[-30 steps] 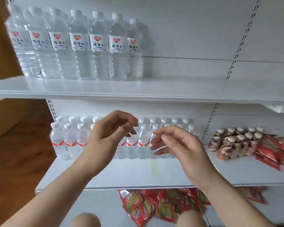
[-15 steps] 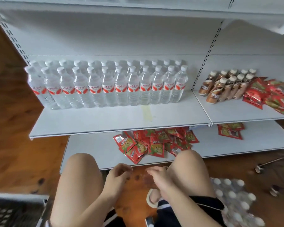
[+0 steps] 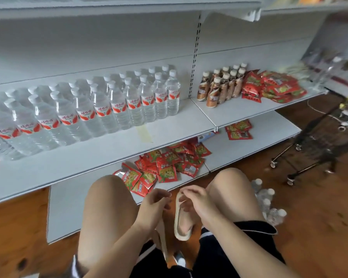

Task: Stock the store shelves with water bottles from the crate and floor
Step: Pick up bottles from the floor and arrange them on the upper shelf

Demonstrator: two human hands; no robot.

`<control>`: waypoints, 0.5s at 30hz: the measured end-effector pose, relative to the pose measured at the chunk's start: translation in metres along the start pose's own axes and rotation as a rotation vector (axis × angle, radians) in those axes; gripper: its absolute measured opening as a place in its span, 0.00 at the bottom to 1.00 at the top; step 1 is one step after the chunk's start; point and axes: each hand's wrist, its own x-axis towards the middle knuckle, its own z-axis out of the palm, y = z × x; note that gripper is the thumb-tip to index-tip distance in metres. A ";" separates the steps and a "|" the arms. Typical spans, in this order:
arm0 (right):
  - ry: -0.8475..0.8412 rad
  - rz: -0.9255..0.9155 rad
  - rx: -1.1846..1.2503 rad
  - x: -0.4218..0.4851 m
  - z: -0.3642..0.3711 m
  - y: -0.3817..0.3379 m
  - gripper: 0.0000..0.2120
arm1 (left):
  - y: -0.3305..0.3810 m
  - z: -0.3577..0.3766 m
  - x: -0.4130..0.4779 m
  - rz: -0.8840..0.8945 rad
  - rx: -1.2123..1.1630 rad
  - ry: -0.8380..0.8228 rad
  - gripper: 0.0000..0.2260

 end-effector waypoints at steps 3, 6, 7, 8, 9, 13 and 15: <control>0.107 -0.045 0.026 -0.018 -0.017 0.002 0.07 | 0.005 0.012 0.003 0.040 0.050 -0.084 0.04; 0.192 -0.101 0.033 -0.037 -0.037 0.005 0.08 | 0.007 0.035 0.006 0.087 0.078 -0.198 0.05; 0.219 -0.126 0.049 -0.042 -0.045 0.007 0.09 | 0.008 0.044 0.006 0.101 0.088 -0.230 0.05; 0.255 -0.148 0.061 -0.047 -0.053 0.008 0.10 | 0.009 0.053 0.007 0.109 0.099 -0.260 0.06; 0.298 -0.159 0.070 -0.051 -0.061 0.010 0.11 | 0.010 0.061 0.008 0.115 0.108 -0.291 0.05; 0.418 -0.167 0.065 -0.069 -0.085 0.017 0.14 | 0.016 0.088 0.011 0.150 0.166 -0.401 0.03; 0.461 -0.159 0.066 -0.079 -0.093 0.022 0.13 | 0.018 0.100 0.010 0.147 0.176 -0.431 0.03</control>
